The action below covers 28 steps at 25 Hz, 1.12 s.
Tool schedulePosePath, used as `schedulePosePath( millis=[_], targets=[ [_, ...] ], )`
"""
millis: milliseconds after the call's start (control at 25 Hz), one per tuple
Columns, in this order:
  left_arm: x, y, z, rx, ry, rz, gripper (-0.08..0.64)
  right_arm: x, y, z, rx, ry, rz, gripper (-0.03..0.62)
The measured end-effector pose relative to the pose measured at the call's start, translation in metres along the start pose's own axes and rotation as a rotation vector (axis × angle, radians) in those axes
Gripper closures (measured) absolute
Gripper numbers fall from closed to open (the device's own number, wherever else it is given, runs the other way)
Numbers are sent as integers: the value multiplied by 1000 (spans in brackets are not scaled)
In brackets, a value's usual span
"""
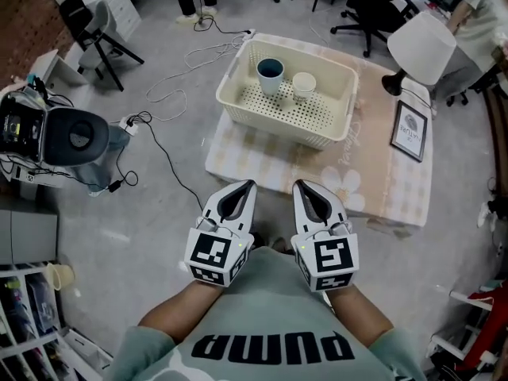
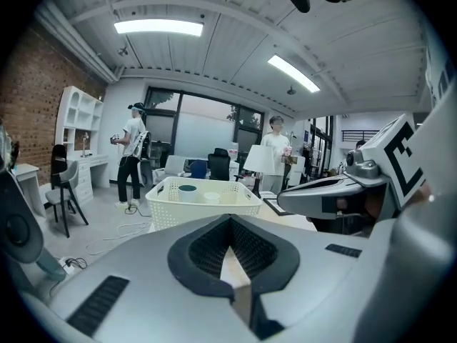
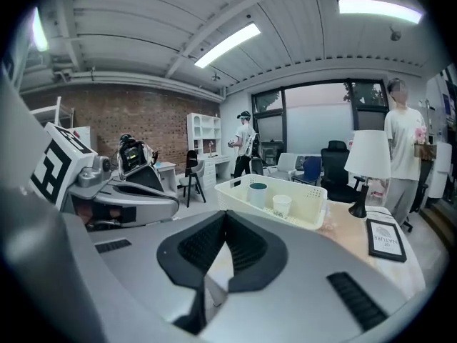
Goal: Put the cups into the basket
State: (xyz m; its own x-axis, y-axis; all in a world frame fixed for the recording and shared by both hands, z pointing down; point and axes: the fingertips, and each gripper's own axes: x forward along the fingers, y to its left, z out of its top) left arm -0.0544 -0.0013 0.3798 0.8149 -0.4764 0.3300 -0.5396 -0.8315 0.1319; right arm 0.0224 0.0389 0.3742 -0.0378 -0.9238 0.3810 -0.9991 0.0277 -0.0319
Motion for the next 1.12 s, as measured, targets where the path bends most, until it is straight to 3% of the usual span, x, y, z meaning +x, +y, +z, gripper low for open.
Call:
schedulePosePath(
  millis=[200, 440, 720, 1120],
  targets=[
    [-27, -19, -18, 8, 23, 52, 558, -27, 11, -9, 20, -11, 58, 578],
    [-54, -25, -31, 19, 31, 53, 558, -47, 31, -29, 20, 4, 68, 578],
    [-65, -22, -37, 66, 37, -39, 558, -49, 43, -48, 47, 36, -22, 580],
    [-71, -11, -45, 11, 28, -113, 558, -54, 55, -54, 51, 44, -118, 581]
  ],
)
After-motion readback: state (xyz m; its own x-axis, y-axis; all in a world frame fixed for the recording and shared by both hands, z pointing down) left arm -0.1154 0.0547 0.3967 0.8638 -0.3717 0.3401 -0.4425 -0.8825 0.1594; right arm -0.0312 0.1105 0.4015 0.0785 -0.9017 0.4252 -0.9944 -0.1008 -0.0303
